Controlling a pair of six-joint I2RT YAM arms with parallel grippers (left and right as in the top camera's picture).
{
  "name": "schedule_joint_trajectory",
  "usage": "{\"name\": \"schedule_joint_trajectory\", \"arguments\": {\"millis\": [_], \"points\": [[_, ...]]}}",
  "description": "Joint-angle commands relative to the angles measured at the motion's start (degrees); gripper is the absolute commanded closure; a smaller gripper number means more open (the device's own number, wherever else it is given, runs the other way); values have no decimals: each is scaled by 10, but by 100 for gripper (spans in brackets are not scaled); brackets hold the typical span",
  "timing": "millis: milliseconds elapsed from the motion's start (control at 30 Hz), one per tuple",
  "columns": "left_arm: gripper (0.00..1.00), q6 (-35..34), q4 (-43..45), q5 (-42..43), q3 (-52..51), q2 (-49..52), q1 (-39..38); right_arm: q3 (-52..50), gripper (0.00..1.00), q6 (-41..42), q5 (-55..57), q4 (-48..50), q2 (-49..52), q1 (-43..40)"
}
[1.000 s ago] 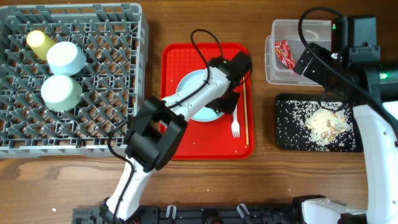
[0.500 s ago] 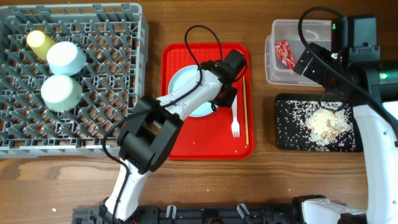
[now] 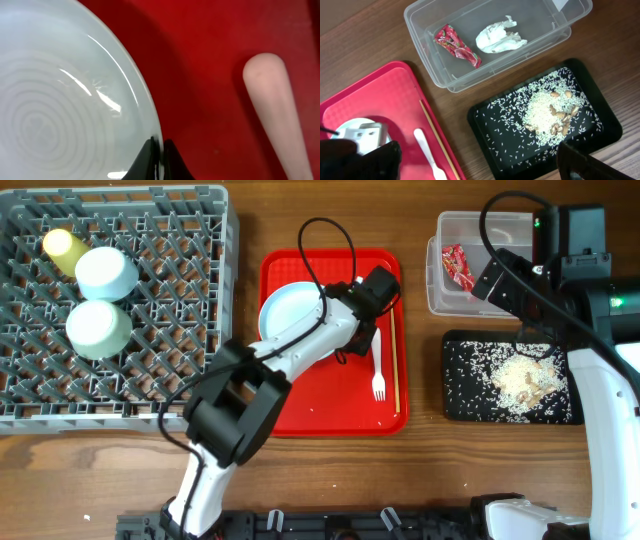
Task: Sort waste into correct bins and load items into the dishwasher rack
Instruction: 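Lower the left gripper to the light-blue plate rim and grasp it, then carry the plate left and stand it upright in the rack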
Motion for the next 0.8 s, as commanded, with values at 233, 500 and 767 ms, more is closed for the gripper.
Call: {"name": "schedule_joint_trajectory", "arguments": {"millis": [233,500,767], "points": [[96,-11,-1,-146,-2,-166,-8,3,0,-5,11,1,4,-1],[96,-8,16,-248,-2,-254,8,3,0,-5,11,1,4,-1],[96,28,59,54,-2,-311,171,3,0,-5,11,1,4,-1]]}}
